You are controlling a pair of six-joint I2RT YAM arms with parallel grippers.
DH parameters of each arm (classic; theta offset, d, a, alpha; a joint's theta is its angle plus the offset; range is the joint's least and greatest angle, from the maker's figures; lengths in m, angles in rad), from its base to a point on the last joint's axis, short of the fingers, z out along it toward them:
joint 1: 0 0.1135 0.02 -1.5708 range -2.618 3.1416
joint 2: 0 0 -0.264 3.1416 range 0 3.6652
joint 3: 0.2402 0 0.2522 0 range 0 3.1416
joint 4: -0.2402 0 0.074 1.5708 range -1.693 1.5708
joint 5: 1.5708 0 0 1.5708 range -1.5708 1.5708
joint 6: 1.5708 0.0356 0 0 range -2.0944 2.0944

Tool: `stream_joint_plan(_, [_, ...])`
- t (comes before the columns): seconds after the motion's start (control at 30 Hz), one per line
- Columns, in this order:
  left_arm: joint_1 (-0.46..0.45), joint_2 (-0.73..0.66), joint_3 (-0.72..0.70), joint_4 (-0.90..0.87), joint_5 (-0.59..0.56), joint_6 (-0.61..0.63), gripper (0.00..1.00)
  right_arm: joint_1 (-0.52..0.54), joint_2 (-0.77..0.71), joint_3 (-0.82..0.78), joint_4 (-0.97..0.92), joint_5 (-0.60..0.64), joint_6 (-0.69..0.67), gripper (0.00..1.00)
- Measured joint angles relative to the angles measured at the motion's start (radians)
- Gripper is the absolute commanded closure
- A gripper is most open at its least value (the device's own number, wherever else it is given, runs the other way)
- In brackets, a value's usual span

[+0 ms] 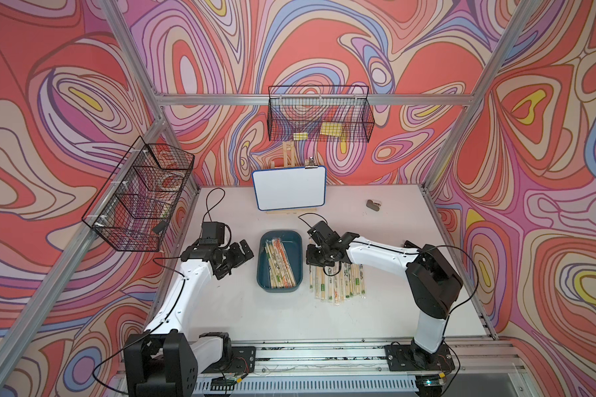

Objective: Take the paired disposable chopsticks out of the storage box
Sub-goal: Place the paired disposable chopsticks at the center of the board.

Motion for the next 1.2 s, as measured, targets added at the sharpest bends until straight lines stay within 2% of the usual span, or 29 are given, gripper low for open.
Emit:
stream_joint_plan(0.67, [0.000, -0.001, -0.001, 0.001, 0.005, -0.007, 0.00, 0.000, 0.079, -0.017, 0.011, 0.001, 0.013, 1.00])
stream_joint_plan(0.9, [0.000, -0.001, -0.002, 0.000, 0.006, -0.007, 0.00, 0.000, 0.099, -0.016, 0.005, 0.004, 0.013, 0.88])
stream_joint_plan(1.2, [0.000, -0.007, -0.002, 0.000, 0.007, -0.007, 0.00, 0.000, 0.097, -0.016, 0.003, 0.014, 0.006, 0.80])
